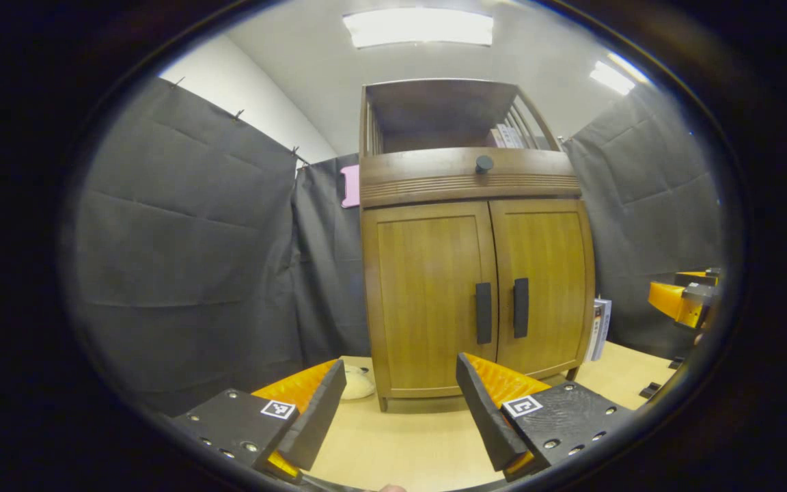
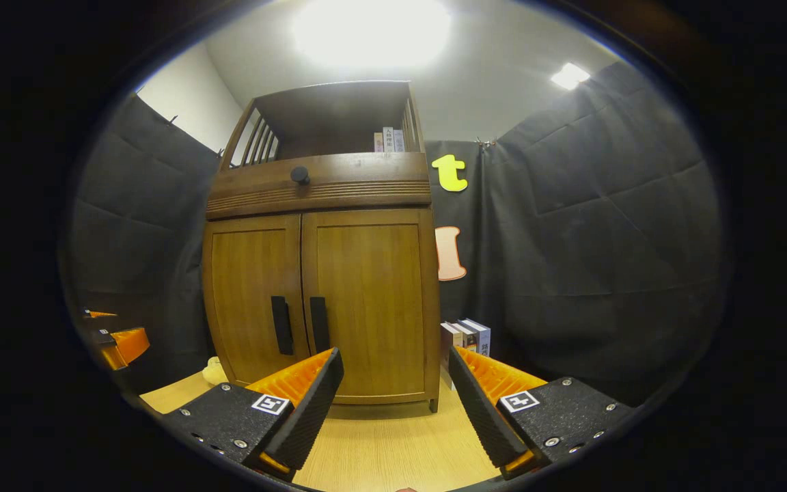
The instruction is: Open the right door of the double-door shoe cabinet with the right hand, and open the left door with the left hand.
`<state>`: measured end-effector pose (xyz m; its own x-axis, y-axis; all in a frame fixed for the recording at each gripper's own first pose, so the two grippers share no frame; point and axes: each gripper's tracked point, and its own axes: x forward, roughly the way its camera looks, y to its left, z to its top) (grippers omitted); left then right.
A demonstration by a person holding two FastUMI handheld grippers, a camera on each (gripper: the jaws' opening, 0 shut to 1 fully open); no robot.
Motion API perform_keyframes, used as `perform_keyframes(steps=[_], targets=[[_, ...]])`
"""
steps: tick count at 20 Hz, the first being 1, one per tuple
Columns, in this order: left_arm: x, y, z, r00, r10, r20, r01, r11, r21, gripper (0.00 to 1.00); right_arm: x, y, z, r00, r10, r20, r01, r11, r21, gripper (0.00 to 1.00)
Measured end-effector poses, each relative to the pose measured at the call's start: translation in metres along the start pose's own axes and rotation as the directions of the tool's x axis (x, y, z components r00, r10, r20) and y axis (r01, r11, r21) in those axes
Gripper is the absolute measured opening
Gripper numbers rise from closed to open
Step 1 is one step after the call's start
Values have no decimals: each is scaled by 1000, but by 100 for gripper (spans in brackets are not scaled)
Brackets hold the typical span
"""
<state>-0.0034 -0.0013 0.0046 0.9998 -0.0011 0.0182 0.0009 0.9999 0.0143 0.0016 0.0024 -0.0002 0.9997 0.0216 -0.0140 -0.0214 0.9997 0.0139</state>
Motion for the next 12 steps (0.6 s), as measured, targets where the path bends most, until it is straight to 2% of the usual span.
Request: perform_keyframes(steps=[1,6,12], targets=[[0,0,-1,1000,3,1,-3,1000,-1,100,0,0,-2,1000,5,-6,-5,1000,1,94],[1,7,2,1000,16,3,-16,1000,2,100,7,6,-5,999,30,-15,-30,999,15,96],[0,23,-1,998,58,0,-58,998,4,100,39,20,13,998,64,20,-64,998,8,96]])
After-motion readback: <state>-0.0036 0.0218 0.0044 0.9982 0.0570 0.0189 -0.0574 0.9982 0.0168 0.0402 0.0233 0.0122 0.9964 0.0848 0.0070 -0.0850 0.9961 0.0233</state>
